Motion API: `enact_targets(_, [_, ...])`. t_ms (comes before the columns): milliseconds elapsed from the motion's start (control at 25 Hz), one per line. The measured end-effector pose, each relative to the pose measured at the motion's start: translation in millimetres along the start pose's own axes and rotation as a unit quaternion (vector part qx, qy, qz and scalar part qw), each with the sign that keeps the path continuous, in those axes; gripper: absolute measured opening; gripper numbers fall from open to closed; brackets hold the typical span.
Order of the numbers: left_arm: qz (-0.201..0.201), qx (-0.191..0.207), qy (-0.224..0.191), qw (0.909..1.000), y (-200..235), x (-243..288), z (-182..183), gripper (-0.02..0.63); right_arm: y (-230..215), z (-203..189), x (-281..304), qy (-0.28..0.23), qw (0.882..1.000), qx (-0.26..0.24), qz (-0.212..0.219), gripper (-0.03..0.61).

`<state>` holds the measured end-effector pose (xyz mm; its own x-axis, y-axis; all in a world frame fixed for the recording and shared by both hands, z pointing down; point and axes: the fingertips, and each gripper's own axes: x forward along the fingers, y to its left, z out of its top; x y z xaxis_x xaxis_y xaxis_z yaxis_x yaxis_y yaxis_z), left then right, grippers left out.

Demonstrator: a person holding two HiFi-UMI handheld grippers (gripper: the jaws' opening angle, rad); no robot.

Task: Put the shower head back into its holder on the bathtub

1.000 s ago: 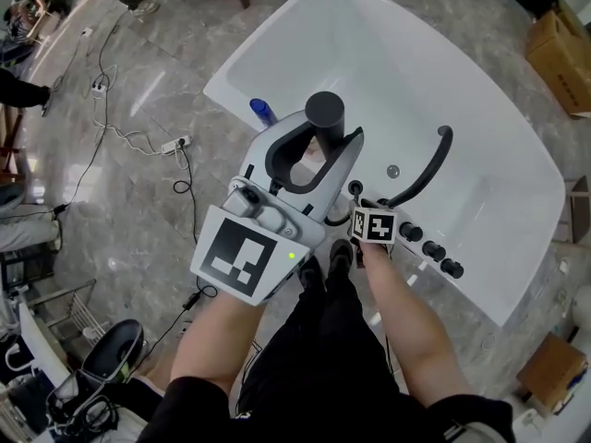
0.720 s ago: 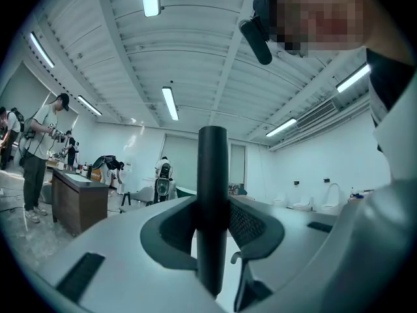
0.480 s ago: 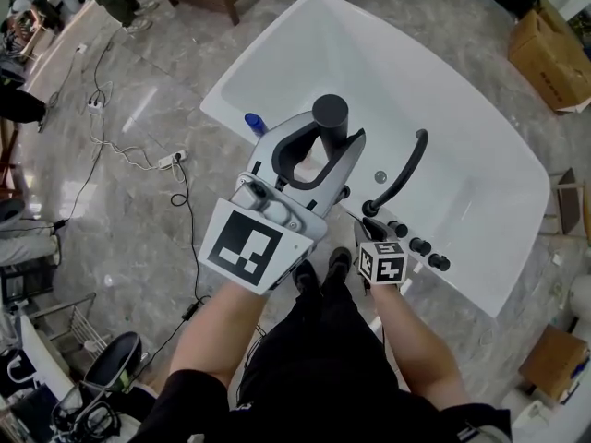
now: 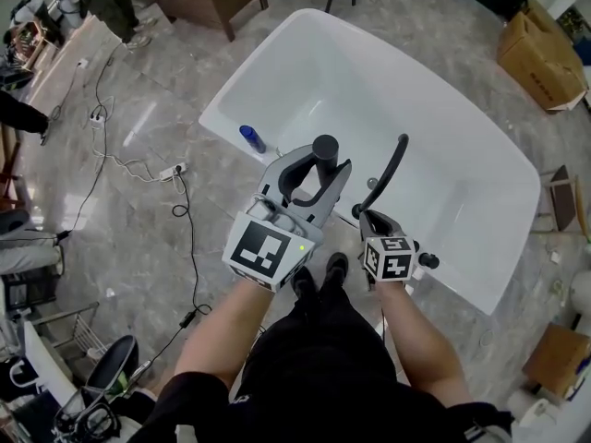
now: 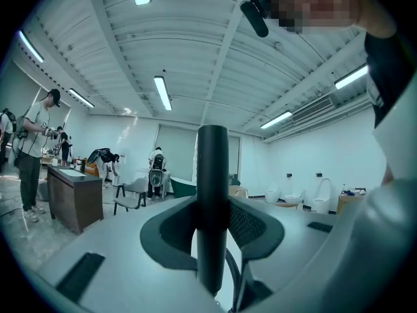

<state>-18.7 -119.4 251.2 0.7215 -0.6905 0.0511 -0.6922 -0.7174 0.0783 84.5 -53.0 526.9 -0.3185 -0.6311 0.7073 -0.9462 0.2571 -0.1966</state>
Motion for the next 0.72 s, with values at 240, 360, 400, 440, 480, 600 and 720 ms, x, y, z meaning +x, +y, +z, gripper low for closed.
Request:
enact_targets(240, [0.009,0.002,0.03,0.9995,-9,-7,-15,0.14,7,17,-35,-0.015,1.0,-0.022,0.011,0.044])
enact_targets(360, [0.015,-0.005,0.043,0.9989,-9,-3,-29,0.14,4,26,-48,-0.025,0.999,-0.032,0.012,0.041])
enact_targets(400, [0.015,-0.007,0.049,0.9986,-10,-1,-36,0.14,2,26,-52,-0.028,0.999,-0.033,0.012,0.038])
enact_targets(440, [0.015,-0.009,0.056,0.9983,-10,2,-43,0.14,0,26,-55,-0.03,0.999,-0.032,0.011,0.037])
enact_targets(480, [0.016,-0.01,0.061,0.9979,-10,6,-50,0.14,-3,25,-56,-0.031,0.999,-0.03,0.011,0.035])
enact_targets(600, [0.019,-0.016,0.078,0.9967,-6,19,-76,0.14,-10,19,-56,-0.029,0.999,-0.024,0.014,0.031])
enact_targets(720, [0.022,-0.023,0.096,0.9949,-1,31,-107,0.14,-16,11,-47,-0.023,0.999,-0.023,0.019,0.029])
